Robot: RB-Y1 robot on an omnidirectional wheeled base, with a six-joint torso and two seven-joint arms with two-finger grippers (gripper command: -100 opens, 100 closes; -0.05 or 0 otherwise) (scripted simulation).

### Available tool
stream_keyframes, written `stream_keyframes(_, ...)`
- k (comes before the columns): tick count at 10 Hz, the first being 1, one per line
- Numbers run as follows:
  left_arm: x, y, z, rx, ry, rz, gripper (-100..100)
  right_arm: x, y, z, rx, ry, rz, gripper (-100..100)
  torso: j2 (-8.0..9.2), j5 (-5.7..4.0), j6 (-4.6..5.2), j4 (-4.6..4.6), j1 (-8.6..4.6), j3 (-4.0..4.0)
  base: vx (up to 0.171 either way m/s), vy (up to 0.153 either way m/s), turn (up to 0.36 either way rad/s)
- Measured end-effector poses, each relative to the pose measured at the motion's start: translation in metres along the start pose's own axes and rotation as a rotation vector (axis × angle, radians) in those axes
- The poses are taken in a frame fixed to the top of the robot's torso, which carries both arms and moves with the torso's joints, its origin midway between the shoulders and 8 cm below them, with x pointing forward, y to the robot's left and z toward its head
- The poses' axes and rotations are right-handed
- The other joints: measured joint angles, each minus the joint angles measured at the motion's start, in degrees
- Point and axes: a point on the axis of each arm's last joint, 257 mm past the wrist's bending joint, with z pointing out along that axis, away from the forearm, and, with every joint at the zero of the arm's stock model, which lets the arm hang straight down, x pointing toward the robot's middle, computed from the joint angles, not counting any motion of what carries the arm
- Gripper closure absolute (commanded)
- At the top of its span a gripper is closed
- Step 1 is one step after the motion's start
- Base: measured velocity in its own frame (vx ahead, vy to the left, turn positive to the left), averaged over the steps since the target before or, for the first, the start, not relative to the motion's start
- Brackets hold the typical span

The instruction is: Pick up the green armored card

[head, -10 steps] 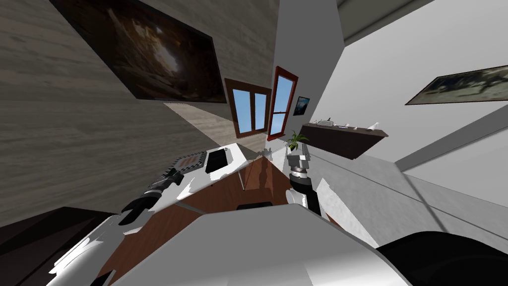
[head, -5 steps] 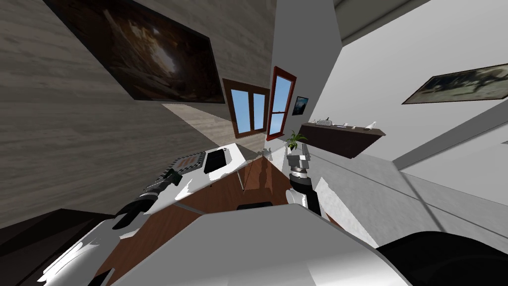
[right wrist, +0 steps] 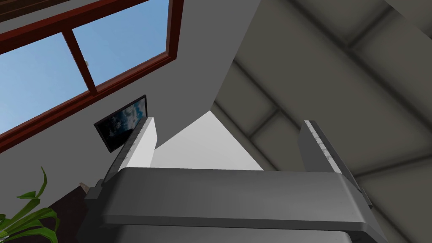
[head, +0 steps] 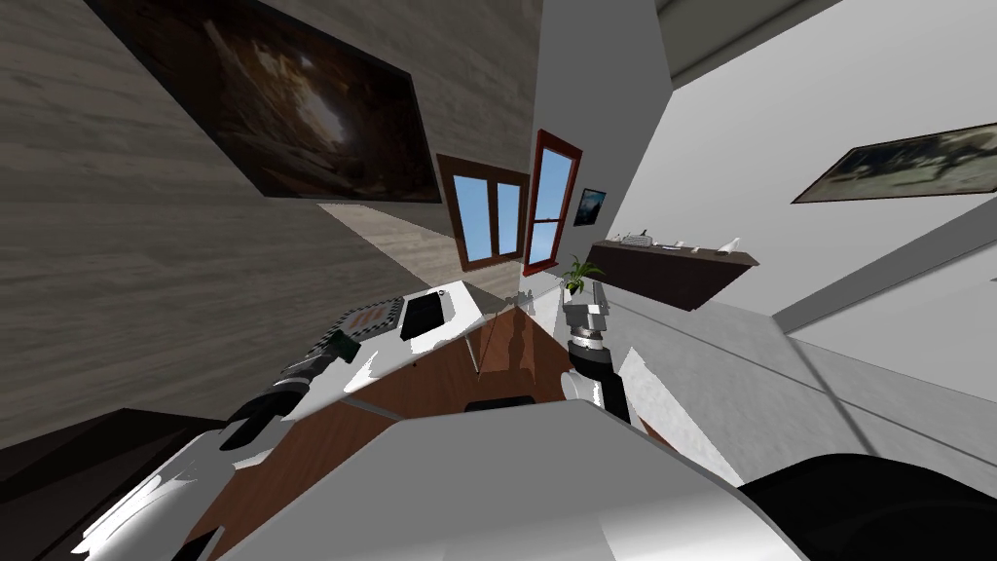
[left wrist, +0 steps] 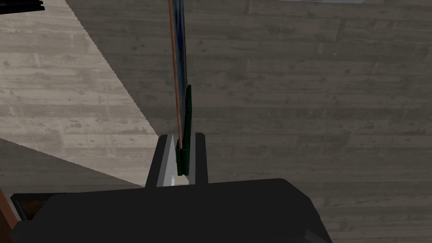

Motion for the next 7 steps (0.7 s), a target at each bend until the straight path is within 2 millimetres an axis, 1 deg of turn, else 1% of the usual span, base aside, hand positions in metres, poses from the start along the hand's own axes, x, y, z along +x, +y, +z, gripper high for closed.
stream_keyframes(1, 0.014, -0.010, 0.000, 0.007, 0.021, 0.004, 100, 0.000, 0.000, 0.000, 0.000, 0.000, 0.000, 0, -0.03, 0.29, -0.13, -0.14, 0.32, -0.08, 0.041, 0.107, 0.055)
stream_keyframes(2, 0.022, -0.016, -0.004, 0.013, 0.034, 0.008, 100, 0.000, 0.000, 0.000, 0.000, 0.000, 0.000, 0, -0.06, 0.54, -0.20, -0.26, 0.59, -0.15, 0.015, 0.039, 0.005)
stream_keyframes(3, 0.021, -0.021, -0.006, 0.023, 0.034, 0.009, 100, 0.000, 0.000, 0.000, 0.000, 0.000, 0.000, 0, -0.06, 0.55, -0.16, -0.27, 0.56, -0.16, 0.021, 0.069, 0.133)
stream_keyframes(4, 0.031, -0.032, -0.006, 0.031, 0.054, 0.014, 100, 0.000, 0.000, 0.000, 0.000, 0.000, 0.000, 0, -0.07, 0.84, -0.27, -0.43, 0.69, -0.25, 0.022, 0.078, 0.071)
stream_keyframes(5, 0.037, -0.040, -0.009, 0.037, 0.065, 0.017, 100, 0.000, 0.000, 0.000, 0.000, 0.000, 0.000, 0, -0.08, 1.05, -0.29, -0.55, 0.84, -0.31, 0.007, 0.036, 0.012)
stream_keyframes(6, 0.036, -0.049, -0.009, 0.051, 0.059, 0.019, 100, 0.000, 0.000, 0.000, 0.000, 0.000, 0.000, 0, -0.10, 1.06, -0.22, -0.57, 0.77, -0.34, 0.029, 0.080, 0.124)
stream_keyframes(7, 0.050, -0.062, -0.019, 0.060, 0.073, 0.024, 100, 0.000, 0.000, 0.000, 0.000, 0.000, 0.000, 0, -0.11, 1.36, -0.37, -0.76, 0.88, -0.43, 0.028, 0.080, 0.094)
